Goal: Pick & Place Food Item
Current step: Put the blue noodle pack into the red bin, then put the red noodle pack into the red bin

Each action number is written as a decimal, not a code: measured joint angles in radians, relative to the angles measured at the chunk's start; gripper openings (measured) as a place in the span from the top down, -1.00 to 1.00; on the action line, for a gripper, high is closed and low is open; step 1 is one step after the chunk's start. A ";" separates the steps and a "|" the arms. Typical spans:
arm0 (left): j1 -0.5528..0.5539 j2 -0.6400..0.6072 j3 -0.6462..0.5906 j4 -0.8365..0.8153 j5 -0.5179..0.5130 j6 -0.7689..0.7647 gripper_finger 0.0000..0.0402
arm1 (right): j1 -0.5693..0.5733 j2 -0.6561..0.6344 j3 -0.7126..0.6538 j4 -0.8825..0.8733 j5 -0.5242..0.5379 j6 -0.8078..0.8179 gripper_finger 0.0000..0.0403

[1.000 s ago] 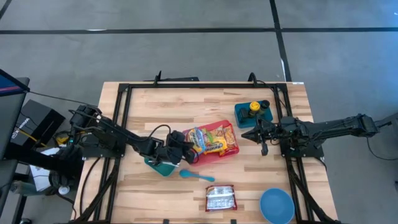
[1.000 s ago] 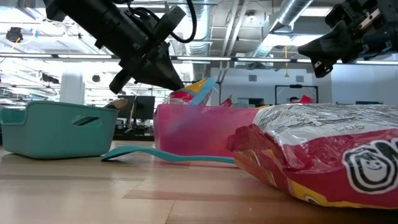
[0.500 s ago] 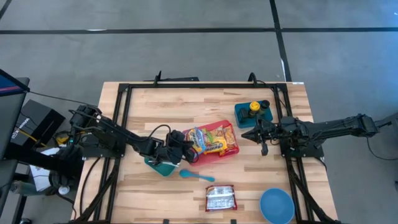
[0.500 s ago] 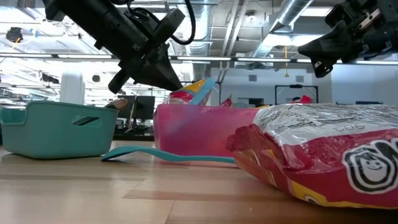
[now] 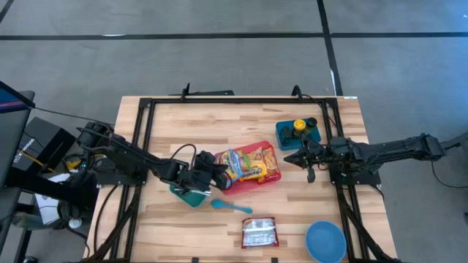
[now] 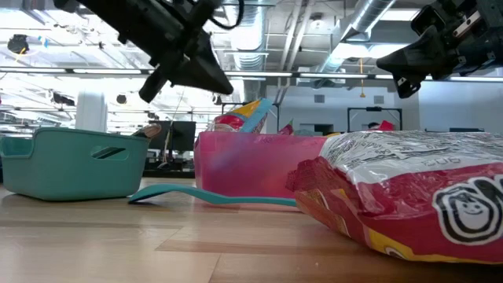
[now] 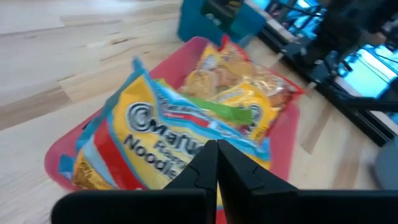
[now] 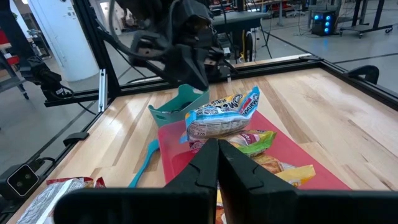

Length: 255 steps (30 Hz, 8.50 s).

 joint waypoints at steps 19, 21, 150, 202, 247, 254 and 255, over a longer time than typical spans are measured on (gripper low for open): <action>-0.196 -0.039 0.000 0.198 0.003 0.480 1.00 | 0.000 0.000 0.000 0.000 0.000 0.000 0.99; -0.220 -0.039 0.000 0.229 0.003 0.526 1.00 | 0.000 0.000 0.000 0.000 0.000 0.000 0.99; -0.221 -0.281 -0.354 0.653 0.472 0.634 1.00 | 0.042 0.000 0.000 0.008 -0.010 0.624 0.99; -0.221 -0.281 -0.354 0.652 0.472 0.634 1.00 | 0.755 0.582 0.141 0.097 0.420 1.031 0.99; -0.221 -0.282 -0.354 0.652 0.473 0.634 1.00 | 0.615 1.035 0.506 -0.176 0.095 1.012 0.99; -0.221 -0.282 -0.354 0.652 0.473 0.634 1.00 | 0.591 1.035 0.506 -0.197 0.040 1.012 0.99; -0.221 -0.282 -0.354 0.652 0.473 0.634 1.00 | 0.588 1.035 0.506 -0.199 0.040 1.013 0.99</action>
